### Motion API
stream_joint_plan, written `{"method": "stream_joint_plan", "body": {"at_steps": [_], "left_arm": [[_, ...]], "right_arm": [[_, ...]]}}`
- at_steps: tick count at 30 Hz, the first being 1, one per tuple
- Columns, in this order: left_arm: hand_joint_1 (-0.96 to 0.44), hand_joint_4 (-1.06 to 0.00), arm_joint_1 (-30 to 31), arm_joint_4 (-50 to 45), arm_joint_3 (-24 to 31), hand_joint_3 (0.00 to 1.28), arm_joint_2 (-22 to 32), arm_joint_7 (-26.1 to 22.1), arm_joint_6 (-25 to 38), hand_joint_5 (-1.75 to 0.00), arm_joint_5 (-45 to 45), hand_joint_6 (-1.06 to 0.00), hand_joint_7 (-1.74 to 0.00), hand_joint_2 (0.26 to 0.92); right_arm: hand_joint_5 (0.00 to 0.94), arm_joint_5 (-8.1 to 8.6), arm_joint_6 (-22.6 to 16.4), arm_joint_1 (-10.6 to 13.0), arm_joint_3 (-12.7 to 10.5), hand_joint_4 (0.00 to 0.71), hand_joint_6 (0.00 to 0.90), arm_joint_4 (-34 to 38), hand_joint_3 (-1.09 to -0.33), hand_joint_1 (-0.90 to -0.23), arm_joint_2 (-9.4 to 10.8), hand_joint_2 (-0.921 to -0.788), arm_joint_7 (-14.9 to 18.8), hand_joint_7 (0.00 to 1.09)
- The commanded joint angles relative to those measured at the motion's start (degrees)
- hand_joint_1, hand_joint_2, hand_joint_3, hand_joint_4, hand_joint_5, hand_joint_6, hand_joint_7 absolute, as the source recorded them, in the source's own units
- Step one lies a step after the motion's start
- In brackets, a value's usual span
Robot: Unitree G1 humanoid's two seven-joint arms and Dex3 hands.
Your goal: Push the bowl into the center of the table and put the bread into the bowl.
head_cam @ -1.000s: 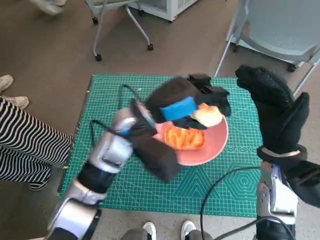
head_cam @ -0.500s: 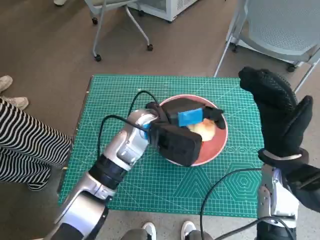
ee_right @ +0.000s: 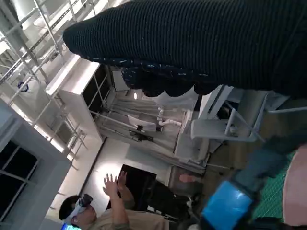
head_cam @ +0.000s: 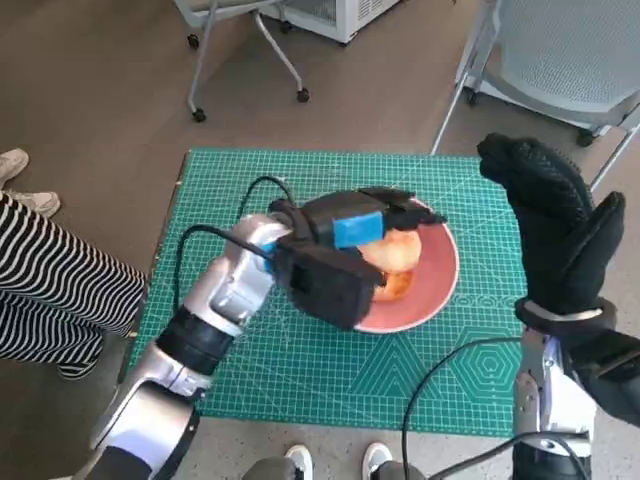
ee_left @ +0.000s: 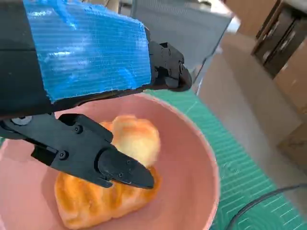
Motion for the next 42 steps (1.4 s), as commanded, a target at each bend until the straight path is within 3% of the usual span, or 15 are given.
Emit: {"method": "stream_joint_plan", "body": {"at_steps": [1,11,19,22,27,34,42], "left_arm": [[-0.59,0.00,1.1,-3.9,5.3,0.01,1.3,-2.7,1.9,0.00,-7.0,-0.11,-0.14,0.920],[-0.59,0.00,3.5,-11.5,17.4,0.03,3.2,-6.9,6.3,0.00,-23.8,-0.12,-0.12,0.921],[-0.68,0.00,7.3,-15.5,25.2,0.22,-0.7,-4.8,5.4,0.00,-36.5,-0.13,-0.13,0.921],[-0.69,0.00,9.5,-18.4,26.6,0.32,-3.2,-2.4,4.6,0.00,-39.1,-0.04,-0.32,0.921],[-0.69,0.00,12.6,-19.2,28.3,0.40,-7.2,-0.8,1.2,0.00,-43.2,-0.01,-0.41,0.921],[-0.68,0.00,14.8,-18.0,29.0,0.40,-9.5,-1.6,-3.1,0.00,-45.4,0.00,-0.43,0.921],[-0.68,-0.01,15.5,-17.2,29.1,0.38,-9.3,-1.5,-2.8,0.00,-45.3,0.00,-0.40,0.921]], "right_arm": [[0.000,-0.30,1.4,0.2,0.3,0.186,0.095,0.1,-0.642,-0.663,0.4,-0.921,-0.6,0.51],[0.000,-0.33,1.8,-0.8,0.3,0.185,0.097,-0.7,-0.642,-0.679,0.1,-0.921,-0.6,0.52],[0.000,-1.28,2.5,-2.0,0.6,0.185,0.095,-1.8,-0.645,-0.670,-0.1,-0.921,-1.3,0.53],[0.000,-1.78,3.2,-2.7,0.8,0.185,0.097,-2.2,-0.646,-0.674,-0.1,-0.921,-1.9,0.53],[0.003,-2.50,4.8,-4.2,1.1,0.192,0.109,-2.6,-0.639,-0.685,0.2,-0.921,-3.1,0.54],[0.012,-3.28,6.3,-5.9,1.7,0.212,0.128,-3.3,-0.614,-0.694,0.3,-0.921,-4.2,0.55],[0.014,-3.97,6.4,-7.1,2.2,0.222,0.129,-3.2,-0.611,-0.674,0.0,-0.921,-4.5,0.55]]}}
